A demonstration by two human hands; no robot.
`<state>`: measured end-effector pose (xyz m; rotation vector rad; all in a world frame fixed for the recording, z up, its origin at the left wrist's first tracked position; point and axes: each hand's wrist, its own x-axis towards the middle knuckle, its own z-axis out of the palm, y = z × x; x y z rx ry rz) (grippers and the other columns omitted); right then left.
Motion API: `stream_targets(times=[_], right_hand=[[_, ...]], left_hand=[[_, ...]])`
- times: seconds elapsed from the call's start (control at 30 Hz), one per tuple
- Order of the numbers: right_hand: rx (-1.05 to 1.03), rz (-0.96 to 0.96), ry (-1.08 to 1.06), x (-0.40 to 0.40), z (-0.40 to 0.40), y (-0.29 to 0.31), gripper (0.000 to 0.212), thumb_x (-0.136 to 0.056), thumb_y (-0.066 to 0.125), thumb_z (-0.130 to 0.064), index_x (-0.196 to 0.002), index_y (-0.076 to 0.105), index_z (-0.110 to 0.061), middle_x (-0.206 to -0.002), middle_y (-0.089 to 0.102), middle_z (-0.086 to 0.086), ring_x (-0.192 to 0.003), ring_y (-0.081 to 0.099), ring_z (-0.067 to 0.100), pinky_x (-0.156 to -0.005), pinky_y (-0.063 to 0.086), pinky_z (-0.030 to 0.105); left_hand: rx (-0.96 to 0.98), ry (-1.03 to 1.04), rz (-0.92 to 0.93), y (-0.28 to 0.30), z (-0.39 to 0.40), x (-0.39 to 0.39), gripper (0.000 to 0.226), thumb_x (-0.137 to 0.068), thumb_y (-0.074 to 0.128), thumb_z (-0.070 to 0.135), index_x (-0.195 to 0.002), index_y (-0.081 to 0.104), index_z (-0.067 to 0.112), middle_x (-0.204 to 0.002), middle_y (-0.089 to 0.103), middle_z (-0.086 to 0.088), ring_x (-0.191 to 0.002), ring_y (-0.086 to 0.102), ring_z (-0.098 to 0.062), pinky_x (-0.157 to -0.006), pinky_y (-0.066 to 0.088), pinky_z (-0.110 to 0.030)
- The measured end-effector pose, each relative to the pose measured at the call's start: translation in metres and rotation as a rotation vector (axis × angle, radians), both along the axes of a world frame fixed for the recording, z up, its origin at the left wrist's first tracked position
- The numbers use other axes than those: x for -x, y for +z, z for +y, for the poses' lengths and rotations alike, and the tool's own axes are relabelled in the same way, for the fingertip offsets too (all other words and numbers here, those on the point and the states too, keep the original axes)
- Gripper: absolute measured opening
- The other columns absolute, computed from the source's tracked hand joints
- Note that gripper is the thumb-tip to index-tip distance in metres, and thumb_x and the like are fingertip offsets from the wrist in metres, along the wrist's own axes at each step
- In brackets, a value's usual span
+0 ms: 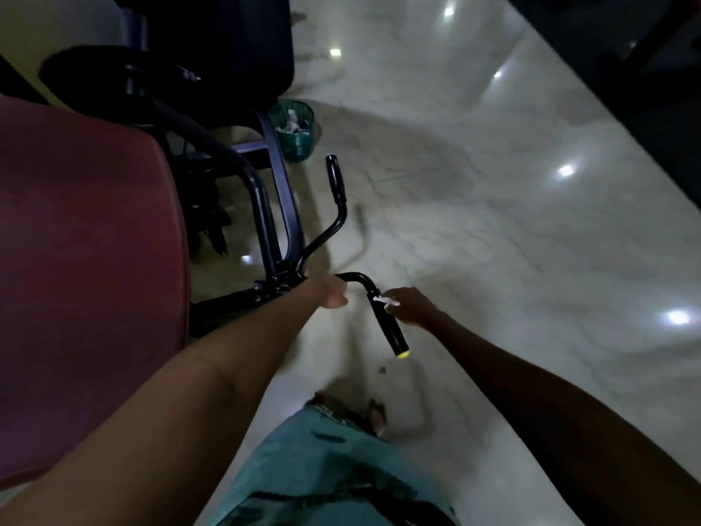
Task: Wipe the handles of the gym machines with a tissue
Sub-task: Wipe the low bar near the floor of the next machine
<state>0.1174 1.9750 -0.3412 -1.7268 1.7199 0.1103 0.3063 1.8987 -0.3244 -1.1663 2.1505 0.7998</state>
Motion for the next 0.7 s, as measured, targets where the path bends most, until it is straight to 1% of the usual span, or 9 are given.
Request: stream_targets(times=[0.1,0.17,0.27,0.37,0.43,0.5,0.57,0.7], right_hand=[[-0.006,-0.009,-0.204,-0.008,0.021,0.000,0.038,-0.092,0.048,-0.011,-0.129,0.054,-0.013,-0.127,0.058,0.015,-0.115,0.055,0.031,-0.089,0.043,0.034],[0.012,0.014,-0.344,-0.014,0.033,-0.001,0.041,-0.094,0.045,-0.012,-0.135,0.049,-0.016,-0.134,0.053,0.013,-0.120,0.052,0.030,-0.094,0.042,0.035],[0.081,0.087,-0.568,-0.025,0.046,-0.003,0.042,-0.095,0.041,-0.013,-0.137,0.047,-0.020,-0.142,0.046,0.005,-0.127,0.046,0.025,-0.100,0.038,0.033],[0.032,0.112,-0.627,-0.041,0.062,-0.011,0.044,-0.095,0.041,-0.015,-0.139,0.043,-0.019,-0.142,0.046,0.007,-0.125,0.048,0.027,-0.099,0.042,0.035],[0.016,0.115,-0.708,-0.058,0.071,-0.015,0.044,-0.095,0.040,-0.015,-0.139,0.042,-0.019,-0.138,0.050,0.010,-0.121,0.050,0.031,-0.094,0.045,0.038],[0.036,0.097,-0.823,-0.072,0.081,-0.021,0.045,-0.095,0.041,-0.015,-0.140,0.040,-0.020,-0.134,0.053,0.012,-0.118,0.052,0.033,-0.089,0.045,0.037],[0.069,0.084,-0.902,-0.080,0.085,-0.026,0.047,-0.095,0.041,-0.014,-0.142,0.038,-0.021,-0.135,0.052,0.012,-0.119,0.052,0.032,-0.090,0.043,0.033],[0.122,0.058,-0.985,-0.090,0.084,-0.027,0.052,-0.093,0.044,-0.007,-0.143,0.038,-0.020,-0.139,0.049,0.011,-0.125,0.048,0.030,-0.098,0.038,0.031]], left_hand=[[0.022,-0.048,0.066,-0.004,-0.001,-0.005,0.044,-0.097,0.046,0.025,-0.135,0.044,0.004,-0.142,0.042,-0.013,-0.127,0.044,-0.027,-0.103,0.038,-0.033],[0.045,-0.108,0.073,-0.010,-0.003,-0.007,0.046,-0.095,0.047,0.023,-0.137,0.041,0.006,-0.142,0.040,-0.012,-0.125,0.045,-0.028,-0.102,0.040,-0.037],[0.092,-0.190,0.117,-0.019,-0.015,-0.009,0.055,-0.092,0.050,0.021,-0.143,0.033,0.010,-0.143,0.039,-0.012,-0.125,0.046,-0.029,-0.102,0.040,-0.039],[0.153,-0.303,0.176,-0.029,-0.020,-0.010,0.060,-0.093,0.049,0.021,-0.147,0.026,0.011,-0.147,0.033,-0.011,-0.129,0.041,-0.029,-0.103,0.037,-0.038],[0.187,-0.382,0.182,-0.035,-0.024,-0.011,0.064,-0.094,0.049,0.025,-0.149,0.019,0.012,-0.154,0.022,-0.009,-0.138,0.029,-0.027,-0.107,0.031,-0.039],[0.181,-0.420,0.184,-0.043,-0.024,-0.012,0.070,-0.095,0.047,0.027,-0.152,0.008,0.013,-0.158,0.011,-0.006,-0.143,0.019,-0.023,-0.110,0.026,-0.039],[0.158,-0.435,0.205,-0.049,-0.024,-0.011,0.074,-0.096,0.046,0.029,-0.152,0.000,0.013,-0.159,0.004,-0.004,-0.145,0.014,-0.022,-0.111,0.024,-0.041],[0.103,-0.438,0.274,-0.063,-0.028,-0.008,0.076,-0.095,0.047,0.029,-0.152,-0.001,0.013,-0.160,0.001,-0.002,-0.146,0.009,-0.022,-0.113,0.022,-0.044]])
